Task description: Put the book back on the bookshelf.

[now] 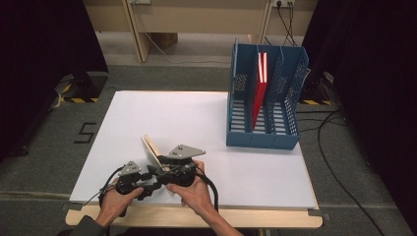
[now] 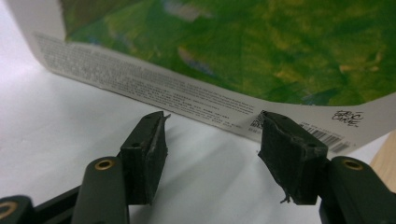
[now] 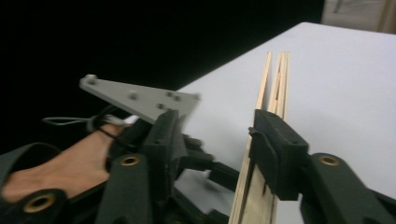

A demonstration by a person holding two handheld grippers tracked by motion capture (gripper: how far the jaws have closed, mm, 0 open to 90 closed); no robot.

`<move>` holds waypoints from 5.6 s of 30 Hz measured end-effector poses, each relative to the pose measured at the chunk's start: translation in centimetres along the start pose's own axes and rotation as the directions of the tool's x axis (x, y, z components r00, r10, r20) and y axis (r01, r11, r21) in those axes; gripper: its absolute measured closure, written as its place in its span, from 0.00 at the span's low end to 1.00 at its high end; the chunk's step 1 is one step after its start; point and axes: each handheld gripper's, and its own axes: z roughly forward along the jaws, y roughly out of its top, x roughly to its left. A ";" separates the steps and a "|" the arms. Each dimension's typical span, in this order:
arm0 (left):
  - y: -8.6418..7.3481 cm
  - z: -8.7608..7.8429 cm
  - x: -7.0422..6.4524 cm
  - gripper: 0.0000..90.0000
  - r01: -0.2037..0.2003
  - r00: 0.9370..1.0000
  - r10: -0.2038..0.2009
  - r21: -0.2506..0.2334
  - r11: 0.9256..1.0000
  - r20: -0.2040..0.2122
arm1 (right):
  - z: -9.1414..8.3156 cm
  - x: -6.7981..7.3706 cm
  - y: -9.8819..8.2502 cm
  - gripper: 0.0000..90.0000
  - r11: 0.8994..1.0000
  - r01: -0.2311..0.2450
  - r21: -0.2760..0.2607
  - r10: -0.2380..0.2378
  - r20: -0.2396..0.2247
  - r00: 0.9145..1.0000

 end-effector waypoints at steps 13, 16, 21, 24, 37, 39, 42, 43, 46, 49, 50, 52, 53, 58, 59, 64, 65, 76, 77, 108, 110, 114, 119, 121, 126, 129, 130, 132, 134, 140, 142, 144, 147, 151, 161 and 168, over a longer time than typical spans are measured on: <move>-0.2 -1.2 2.2 0.37 0.080 0.995 -0.081 -0.016 0.997 -0.061 | 0.0 0.1 -0.1 0.58 1.000 0.027 -0.002 -0.027 -0.015 1.000; -0.1 -1.6 2.6 0.34 0.068 0.992 -0.069 -0.017 0.998 -0.107 | 0.0 0.4 -0.1 0.54 0.998 0.059 0.006 -0.059 -0.005 0.998; -0.2 -1.6 2.7 0.33 0.065 0.992 -0.067 -0.017 0.998 -0.111 | 0.0 0.8 -0.3 0.51 0.993 0.118 0.002 -0.118 0.025 0.993; -0.2 -1.6 2.7 0.32 0.068 0.992 -0.069 -0.018 0.998 -0.110 | 0.0 1.0 -0.3 0.51 0.991 0.132 -0.007 -0.131 0.035 0.991; -0.1 -1.7 2.8 0.32 0.076 0.991 -0.078 -0.027 0.997 -0.112 | 0.0 0.4 -0.8 0.47 0.988 0.156 0.023 -0.157 0.106 0.982; -0.1 -1.7 2.8 0.32 0.076 0.990 -0.079 -0.031 0.997 -0.113 | 0.2 0.4 -1.1 0.47 0.986 0.164 0.042 -0.168 0.112 0.979; -0.1 -1.8 2.8 0.32 0.077 0.990 -0.080 -0.034 0.996 -0.113 | 0.4 0.4 -1.4 0.47 0.982 0.178 0.063 -0.185 0.127 0.974; -0.1 -1.9 2.8 0.32 0.078 0.990 -0.082 -0.036 0.996 -0.112 | 0.5 0.3 -1.6 0.47 0.982 0.177 0.067 -0.184 0.130 0.974; -0.1 -1.9 2.9 0.32 0.079 0.989 -0.083 -0.036 0.996 -0.121 | 0.7 0.4 -2.1 0.47 0.981 0.176 0.079 -0.185 0.131 0.974; -0.1 -2.0 3.0 0.32 0.080 0.989 -0.086 -0.047 0.996 -0.124 | 0.9 0.4 -2.6 0.49 0.979 0.185 0.089 -0.196 0.134 0.971; -0.1 -2.0 3.0 0.32 0.083 0.989 -0.088 -0.045 0.995 -0.123 | 1.0 0.3 -2.7 0.50 0.978 0.186 0.093 -0.198 0.138 0.971; 0.0 -2.0 3.1 0.32 0.084 0.988 -0.089 -0.046 0.995 -0.125 | 1.2 0.2 -3.1 0.50 0.978 0.186 0.098 -0.199 0.141 0.970; 0.0 -2.0 3.1 0.32 0.085 0.988 -0.090 -0.046 0.995 -0.125 | 1.3 0.2 -3.2 0.51 0.978 0.184 0.101 -0.198 0.142 0.970; -0.1 -2.0 3.1 0.31 0.086 0.987 -0.091 -0.043 0.995 -0.129 | 1.7 -0.1 -3.8 0.55 0.976 0.190 0.106 -0.205 0.160 0.966; -0.1 -2.0 3.1 0.31 0.087 0.988 -0.092 -0.044 0.995 -0.128 | 1.7 -0.2 -3.9 0.55 0.976 0.189 0.103 -0.205 0.169 0.964; 0.0 -1.9 3.1 0.31 0.089 0.988 -0.093 -0.041 0.995 -0.124 | 2.2 -0.4 -4.7 0.55 0.978 0.188 0.094 -0.201 0.167 0.965; 0.0 -1.9 3.1 0.31 0.087 0.988 -0.092 -0.039 0.995 -0.125 | 2.3 -0.4 -4.8 0.56 0.978 0.186 0.090 -0.200 0.174 0.964; 0.0 -1.9 3.1 0.31 0.094 0.987 -0.098 -0.043 0.995 -0.124 | 2.1 -1.5 -4.9 0.81 0.979 0.200 0.039 -0.204 0.191 0.960; 0.0 -1.9 3.2 0.31 0.096 0.987 -0.101 -0.047 0.994 -0.122 | 2.0 -1.8 -4.8 0.83 0.977 0.207 0.041 -0.211 0.192 0.959; -0.2 -1.9 3.5 0.31 0.098 0.987 -0.100 -0.025 0.995 -0.126 | 3.0 -4.0 -6.8 0.78 0.976 0.182 -0.118 -0.166 0.137 0.977; -0.2 -1.9 3.5 0.31 0.099 0.987 -0.101 -0.025 0.995 -0.123 | 3.0 -4.1 -6.8 0.78 0.975 0.189 -0.119 -0.172 0.141 0.975; -0.2 -1.9 3.5 0.31 0.096 0.987 -0.099 -0.027 0.995 -0.123 | 2.9 -4.3 -6.7 0.84 0.975 0.176 -0.132 -0.157 0.145 0.977; -0.2 -1.9 3.5 0.31 0.095 0.988 -0.097 -0.026 0.995 -0.120 | 2.6 -4.7 -6.5 0.84 0.976 0.172 -0.132 -0.154 0.134 0.979; -0.2 -1.9 3.5 0.31 0.094 0.988 -0.097 -0.025 0.995 -0.120 | 2.4 -4.8 -6.3 0.85 0.976 0.171 -0.132 -0.155 0.128 0.980; -0.2 -2.0 3.6 0.31 0.098 0.987 -0.101 -0.026 0.995 -0.123 | 1.7 -4.9 -5.6 0.85 0.976 0.171 -0.136 -0.155 0.124 0.980; -0.2 -2.0 3.7 0.31 0.102 0.987 -0.105 -0.027 0.994 -0.123 | 1.1 -5.1 -5.2 0.85 0.976 0.170 -0.138 -0.153 0.127 0.980; -0.2 -2.1 3.7 0.31 0.102 0.987 -0.105 -0.030 0.994 -0.124 | 0.9 -5.2 -5.0 0.85 0.975 0.167 -0.148 -0.149 0.129 0.980; -0.2 -2.1 3.8 0.31 0.104 0.986 -0.107 -0.031 0.994 -0.128 | 0.3 -5.3 -4.6 0.85 0.973 0.167 -0.161 -0.147 0.133 0.980; -0.2 -2.2 3.9 0.31 0.109 0.985 -0.112 -0.035 0.993 -0.129 | -0.4 -5.4 -4.1 0.85 0.972 0.166 -0.167 -0.141 0.152 0.978; -0.2 -2.1 3.9 0.31 0.081 0.984 -0.083 -0.023 0.996 -0.155 | -3.0 -6.2 -2.7 0.85 0.963 0.171 -0.209 -0.129 0.202 0.971; -0.2 -2.1 3.9 0.30 0.078 0.984 -0.081 -0.024 0.997 -0.161 | -4.2 -6.6 -2.3 0.85 0.961 0.172 -0.215 -0.123 0.221 0.967; -0.2 -2.1 3.9 0.28 0.071 0.982 -0.072 -0.017 0.997 -0.174 | -5.1 -6.8 -2.1 0.85 0.958 0.175 -0.225 -0.120 0.239 0.964; -0.2 -2.1 3.8 0.25 0.061 0.980 -0.064 -0.017 0.998 -0.189 | -6.8 -7.2 -1.9 0.85 0.955 0.176 -0.239 -0.113 0.259 0.959; -0.3 -2.0 3.8 0.22 0.034 0.976 -0.032 0.003 0.999 -0.217 | -8.7 -7.4 -1.9 0.85 0.955 0.168 -0.243 -0.096 0.283 0.954; -0.3 -1.8 3.7 0.20 0.015 0.971 -0.008 0.028 1.000 -0.238 | -13.0 -7.5 -2.2 0.85 0.951 0.172 -0.256 -0.083 0.323 0.943; -0.3 -1.7 3.8 0.19 0.020 0.970 -0.012 0.030 0.999 -0.241 | -16.6 -7.5 -3.0 0.85 0.950 0.166 -0.264 -0.061 0.362 0.930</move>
